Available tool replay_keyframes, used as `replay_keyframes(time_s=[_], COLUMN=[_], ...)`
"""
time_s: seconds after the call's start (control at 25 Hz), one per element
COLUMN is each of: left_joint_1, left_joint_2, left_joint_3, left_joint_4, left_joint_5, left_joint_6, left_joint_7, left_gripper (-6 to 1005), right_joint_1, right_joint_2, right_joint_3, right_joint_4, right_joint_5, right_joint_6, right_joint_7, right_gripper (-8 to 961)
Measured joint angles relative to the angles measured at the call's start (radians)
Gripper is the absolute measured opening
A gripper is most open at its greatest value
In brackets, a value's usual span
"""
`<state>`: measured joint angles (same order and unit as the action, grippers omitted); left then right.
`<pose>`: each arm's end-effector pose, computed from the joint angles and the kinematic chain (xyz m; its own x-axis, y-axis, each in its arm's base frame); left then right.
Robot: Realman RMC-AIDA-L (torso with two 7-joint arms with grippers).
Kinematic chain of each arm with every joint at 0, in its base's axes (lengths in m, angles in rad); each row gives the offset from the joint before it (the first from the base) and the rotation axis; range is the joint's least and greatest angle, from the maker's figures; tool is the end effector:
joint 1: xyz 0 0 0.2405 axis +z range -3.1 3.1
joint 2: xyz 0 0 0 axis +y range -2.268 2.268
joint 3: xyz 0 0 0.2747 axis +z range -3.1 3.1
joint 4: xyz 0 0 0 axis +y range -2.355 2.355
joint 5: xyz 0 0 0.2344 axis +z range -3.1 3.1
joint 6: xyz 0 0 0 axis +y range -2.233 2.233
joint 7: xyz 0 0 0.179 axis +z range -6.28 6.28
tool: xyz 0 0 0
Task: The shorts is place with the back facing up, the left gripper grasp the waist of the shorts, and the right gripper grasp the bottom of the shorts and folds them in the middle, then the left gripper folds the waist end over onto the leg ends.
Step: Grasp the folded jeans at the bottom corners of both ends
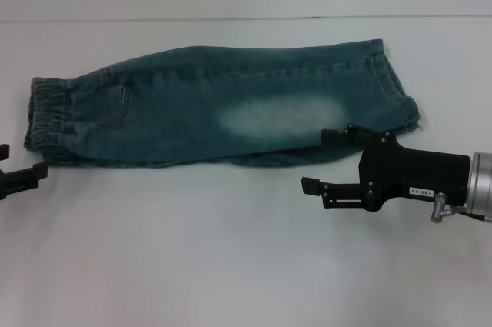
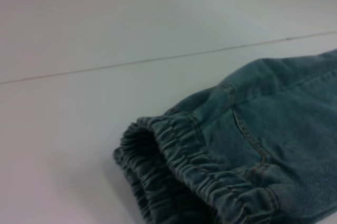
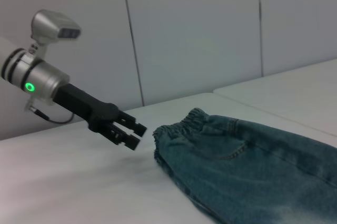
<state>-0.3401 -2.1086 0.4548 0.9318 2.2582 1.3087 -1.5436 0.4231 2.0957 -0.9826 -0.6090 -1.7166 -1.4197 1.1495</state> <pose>-0.4068 0.3458 0.0419 0.7138 0.5607 0.4197 0.6938 -0.4838 -0.5335 0.2798 0.3497 -0.0763 0.8270 -0.2033 -0.5242 -0.3626 -0.9054 -0.2210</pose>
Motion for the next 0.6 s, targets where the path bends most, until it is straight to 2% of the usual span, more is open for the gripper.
replay_keyframes(time_s=[0.6], left_joint_1=[-0.041], left_joint_2=[-0.03], left_joint_3=[0.007], left_joint_4=[-0.058], left_joint_5=[-0.022], left_joint_6=[-0.016], left_joint_7=[0.17], left_gripper=[836], right_joint_1=[-0.008], right_joint_2=[-0.008], right_joint_3=[0.002], right_joint_4=[0.002], right_joint_5=[0.003], right_joint_6=[-0.008], right_joint_7=[0.032], right_gripper=[946])
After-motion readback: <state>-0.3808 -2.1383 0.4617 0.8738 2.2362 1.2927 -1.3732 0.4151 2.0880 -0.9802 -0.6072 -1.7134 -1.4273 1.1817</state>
